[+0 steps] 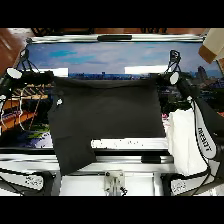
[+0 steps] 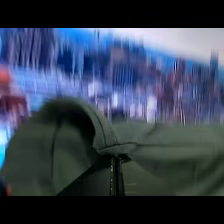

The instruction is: Fold the shirts.

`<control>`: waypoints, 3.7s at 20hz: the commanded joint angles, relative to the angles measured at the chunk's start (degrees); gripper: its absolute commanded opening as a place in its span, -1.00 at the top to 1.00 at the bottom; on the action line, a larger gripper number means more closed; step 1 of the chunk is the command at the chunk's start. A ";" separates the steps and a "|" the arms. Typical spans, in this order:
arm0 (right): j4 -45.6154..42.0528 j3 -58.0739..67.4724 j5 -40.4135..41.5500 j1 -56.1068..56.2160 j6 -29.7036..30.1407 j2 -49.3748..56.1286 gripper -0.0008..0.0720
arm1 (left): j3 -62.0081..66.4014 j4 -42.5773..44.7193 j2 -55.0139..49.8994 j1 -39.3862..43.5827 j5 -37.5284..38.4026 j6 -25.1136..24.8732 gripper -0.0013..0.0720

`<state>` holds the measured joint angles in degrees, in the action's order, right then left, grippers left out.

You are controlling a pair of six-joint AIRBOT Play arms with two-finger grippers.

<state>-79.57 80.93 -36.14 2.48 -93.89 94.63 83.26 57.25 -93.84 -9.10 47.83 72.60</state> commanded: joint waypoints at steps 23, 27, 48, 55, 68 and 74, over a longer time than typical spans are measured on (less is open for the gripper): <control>-13.66 -0.22 -54.36 -7.28 6.69 -9.75 -0.42 | -11.04 9.86 10.60 -13.27 40.26 7.93 0.08; -5.03 -5.11 -55.28 -14.23 7.21 -15.69 -0.42 | -31.67 9.81 23.32 -18.73 38.23 4.39 -0.50; 6.88 -20.22 -51.21 -14.14 13.38 -19.63 -0.76 | -58.84 1.62 31.69 -6.64 17.25 4.37 0.89; 6.80 -29.81 -37.57 -8.96 12.98 -19.19 -0.76 | -58.82 1.64 33.16 -6.71 17.29 4.37 0.89; -1.36 -30.47 -39.41 -7.48 9.01 -16.50 -0.76 | -58.82 1.64 33.66 -6.71 17.29 4.35 0.89; 1.46 -33.64 -36.37 -7.48 9.03 -16.46 -0.76 | -58.82 1.64 33.66 -6.71 17.31 4.37 0.89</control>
<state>-79.22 48.49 -73.84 -5.04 -84.75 78.15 24.45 58.89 -60.23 -15.81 65.08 76.97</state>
